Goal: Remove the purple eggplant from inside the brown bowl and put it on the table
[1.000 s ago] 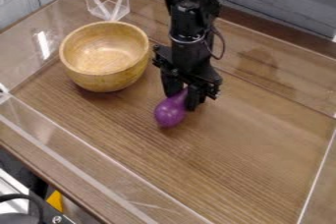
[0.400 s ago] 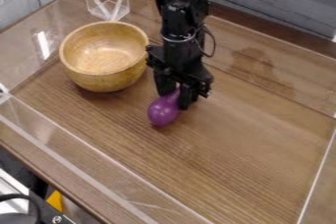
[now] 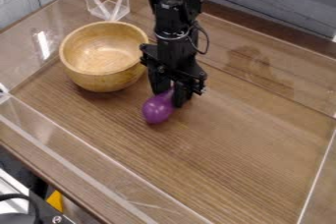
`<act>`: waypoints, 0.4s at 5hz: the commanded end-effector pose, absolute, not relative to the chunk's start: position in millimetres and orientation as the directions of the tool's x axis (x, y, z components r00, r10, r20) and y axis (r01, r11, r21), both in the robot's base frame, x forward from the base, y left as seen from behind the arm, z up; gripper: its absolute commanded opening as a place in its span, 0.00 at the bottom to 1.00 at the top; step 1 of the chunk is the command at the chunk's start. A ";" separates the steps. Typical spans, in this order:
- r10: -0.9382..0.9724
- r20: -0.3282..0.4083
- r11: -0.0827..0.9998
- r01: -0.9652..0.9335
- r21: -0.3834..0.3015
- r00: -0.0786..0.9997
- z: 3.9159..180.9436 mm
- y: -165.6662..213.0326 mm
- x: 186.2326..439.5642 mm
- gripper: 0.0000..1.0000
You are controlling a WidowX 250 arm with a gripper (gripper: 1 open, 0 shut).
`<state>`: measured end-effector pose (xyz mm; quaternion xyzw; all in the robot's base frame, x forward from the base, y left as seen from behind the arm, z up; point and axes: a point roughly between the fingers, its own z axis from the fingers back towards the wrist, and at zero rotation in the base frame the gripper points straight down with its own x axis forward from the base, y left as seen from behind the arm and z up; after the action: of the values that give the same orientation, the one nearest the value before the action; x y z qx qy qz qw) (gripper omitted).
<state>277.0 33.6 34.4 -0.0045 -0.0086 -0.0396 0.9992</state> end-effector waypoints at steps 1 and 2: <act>-0.080 0.064 0.997 0.080 0.000 0.995 46.9 40.0 287.7 0.00; -0.076 0.063 0.997 0.076 -0.002 0.995 48.4 42.7 287.8 0.00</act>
<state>276.8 39.1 36.2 -0.0079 -0.0063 -0.0395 0.9992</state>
